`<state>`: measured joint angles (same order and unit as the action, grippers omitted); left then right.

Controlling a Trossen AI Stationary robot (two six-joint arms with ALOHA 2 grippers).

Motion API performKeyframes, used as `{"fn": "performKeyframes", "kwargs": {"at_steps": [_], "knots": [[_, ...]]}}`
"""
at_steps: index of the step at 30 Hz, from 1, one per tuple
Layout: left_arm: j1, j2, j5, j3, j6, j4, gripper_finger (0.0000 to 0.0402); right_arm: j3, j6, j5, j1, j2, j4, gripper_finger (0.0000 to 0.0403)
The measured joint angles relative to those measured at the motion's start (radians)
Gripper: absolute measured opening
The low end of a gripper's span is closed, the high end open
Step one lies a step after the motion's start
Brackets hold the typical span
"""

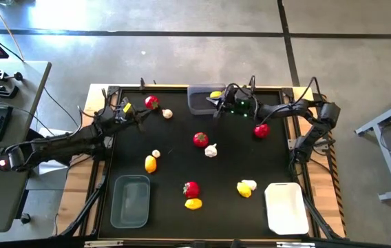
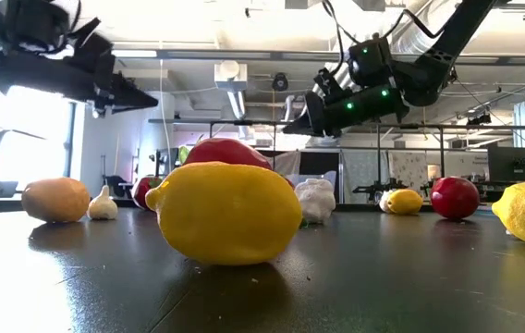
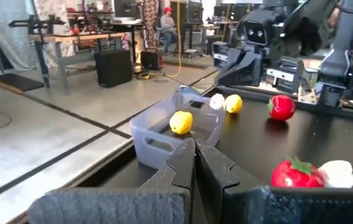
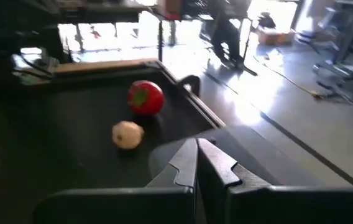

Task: Sort produce into baskets
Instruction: Put the top left garlic into the white bin

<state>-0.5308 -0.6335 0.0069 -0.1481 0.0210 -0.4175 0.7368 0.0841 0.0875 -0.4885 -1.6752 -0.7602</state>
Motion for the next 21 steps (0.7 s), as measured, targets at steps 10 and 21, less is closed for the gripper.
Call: {"fn": "performKeyframes", "kwargs": {"at_steps": [10,21], "knots": [[-0.051,-0.304,0.051,-0.301,0.152,0.352,0.0,0.001,0.021,0.082,-0.016,0.0,-0.021,0.0],[-0.124,-0.668,0.083,-0.682,0.299,0.847,0.0001,0.001,0.028,0.085,-0.015,0.0,-0.016,0.0]]}}
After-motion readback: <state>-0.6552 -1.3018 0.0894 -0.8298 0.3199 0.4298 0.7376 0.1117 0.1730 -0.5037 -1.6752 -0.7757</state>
